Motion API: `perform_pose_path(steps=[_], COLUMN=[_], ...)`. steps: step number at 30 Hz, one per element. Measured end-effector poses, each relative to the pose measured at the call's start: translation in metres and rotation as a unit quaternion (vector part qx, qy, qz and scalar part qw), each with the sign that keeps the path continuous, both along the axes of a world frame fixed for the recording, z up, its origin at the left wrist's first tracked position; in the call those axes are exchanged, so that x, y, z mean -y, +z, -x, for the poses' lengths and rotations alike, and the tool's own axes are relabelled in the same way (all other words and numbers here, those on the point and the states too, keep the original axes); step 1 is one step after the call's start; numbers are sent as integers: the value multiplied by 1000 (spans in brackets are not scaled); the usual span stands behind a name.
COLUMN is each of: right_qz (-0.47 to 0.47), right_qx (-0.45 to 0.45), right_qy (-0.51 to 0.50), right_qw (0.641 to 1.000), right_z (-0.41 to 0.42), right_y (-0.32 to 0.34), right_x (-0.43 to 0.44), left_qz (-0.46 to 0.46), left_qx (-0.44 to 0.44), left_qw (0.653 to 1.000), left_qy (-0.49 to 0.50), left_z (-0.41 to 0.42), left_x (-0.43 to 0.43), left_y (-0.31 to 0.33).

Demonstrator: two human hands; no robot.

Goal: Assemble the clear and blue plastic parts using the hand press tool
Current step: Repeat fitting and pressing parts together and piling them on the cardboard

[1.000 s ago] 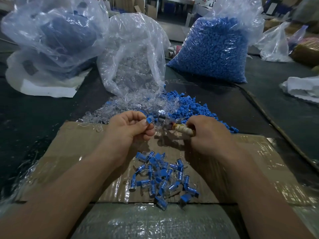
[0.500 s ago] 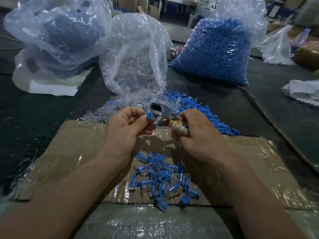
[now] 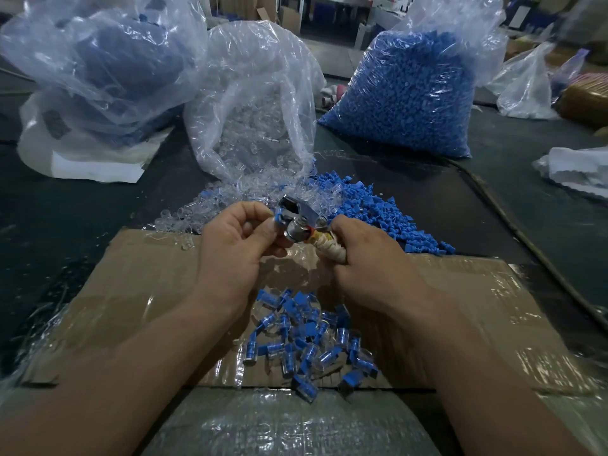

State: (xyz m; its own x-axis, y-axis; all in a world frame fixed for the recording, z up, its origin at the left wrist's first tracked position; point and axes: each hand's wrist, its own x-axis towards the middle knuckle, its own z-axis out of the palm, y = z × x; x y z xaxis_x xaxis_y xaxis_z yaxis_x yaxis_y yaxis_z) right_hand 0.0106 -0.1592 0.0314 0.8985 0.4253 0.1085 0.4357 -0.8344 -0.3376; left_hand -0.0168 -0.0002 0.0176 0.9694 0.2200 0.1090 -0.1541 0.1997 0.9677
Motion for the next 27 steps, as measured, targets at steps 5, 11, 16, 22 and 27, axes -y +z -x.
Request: perform_pose_path(steps=[5, 11, 16, 22, 27], right_qz=[-8, -7, -14, 4, 19], right_qx=[19, 26, 14, 11, -14], right_qy=[-5, -5, -3, -42, -29], right_qw=[1000, 1000, 1000, 999, 999], right_z=[0, 1, -2, -9, -8], right_y=[-1, -3, 1, 6, 7], right_x=[-3, -2, 5, 24, 25], left_qz=[-21, -35, -35, -96, -220], left_qx=[3, -1, -9, 9, 1], left_qw=[1000, 999, 999, 994, 960], left_qy=[9, 14, 13, -43, -172], left_z=[1, 1, 0, 6, 14], left_x=[1, 0, -1, -5, 1], left_y=[1, 1, 1, 10, 10])
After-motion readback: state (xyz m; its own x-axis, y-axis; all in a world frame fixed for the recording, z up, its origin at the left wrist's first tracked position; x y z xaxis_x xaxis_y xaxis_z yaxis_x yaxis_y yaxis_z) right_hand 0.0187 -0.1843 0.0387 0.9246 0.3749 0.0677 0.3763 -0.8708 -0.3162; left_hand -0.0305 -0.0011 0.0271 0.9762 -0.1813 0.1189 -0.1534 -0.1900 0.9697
